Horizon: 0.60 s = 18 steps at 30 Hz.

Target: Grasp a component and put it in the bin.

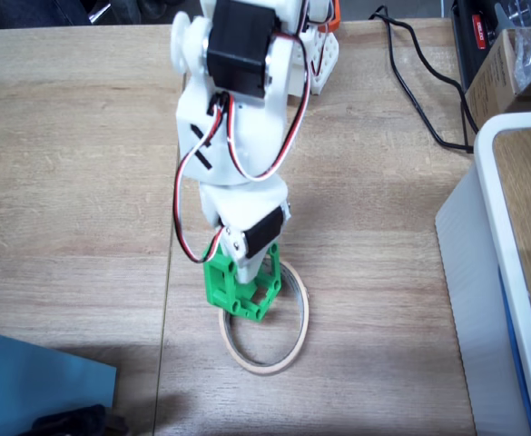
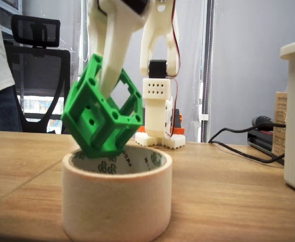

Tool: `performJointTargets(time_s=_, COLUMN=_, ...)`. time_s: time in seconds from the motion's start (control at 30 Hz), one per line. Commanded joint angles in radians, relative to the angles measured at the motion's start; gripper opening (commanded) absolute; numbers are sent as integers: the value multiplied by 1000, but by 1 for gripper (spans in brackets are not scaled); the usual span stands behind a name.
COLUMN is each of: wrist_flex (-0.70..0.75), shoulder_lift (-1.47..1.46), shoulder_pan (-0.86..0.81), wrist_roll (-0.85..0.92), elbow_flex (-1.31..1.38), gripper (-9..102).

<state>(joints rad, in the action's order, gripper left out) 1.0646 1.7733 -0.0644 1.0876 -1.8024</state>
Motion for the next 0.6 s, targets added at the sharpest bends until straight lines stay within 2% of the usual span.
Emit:
performJointTargets(time_s=0.0, wrist_flex=-11, shoulder_lift=9, shoulder_pan=-3, wrist_roll=-3, elbow_flex=92, gripper=0)
performJointTargets(time_s=0.57, wrist_flex=-11, shoulder_lift=5, shoulder_pan=11, wrist_roll=-3, elbow_flex=98, gripper=0)
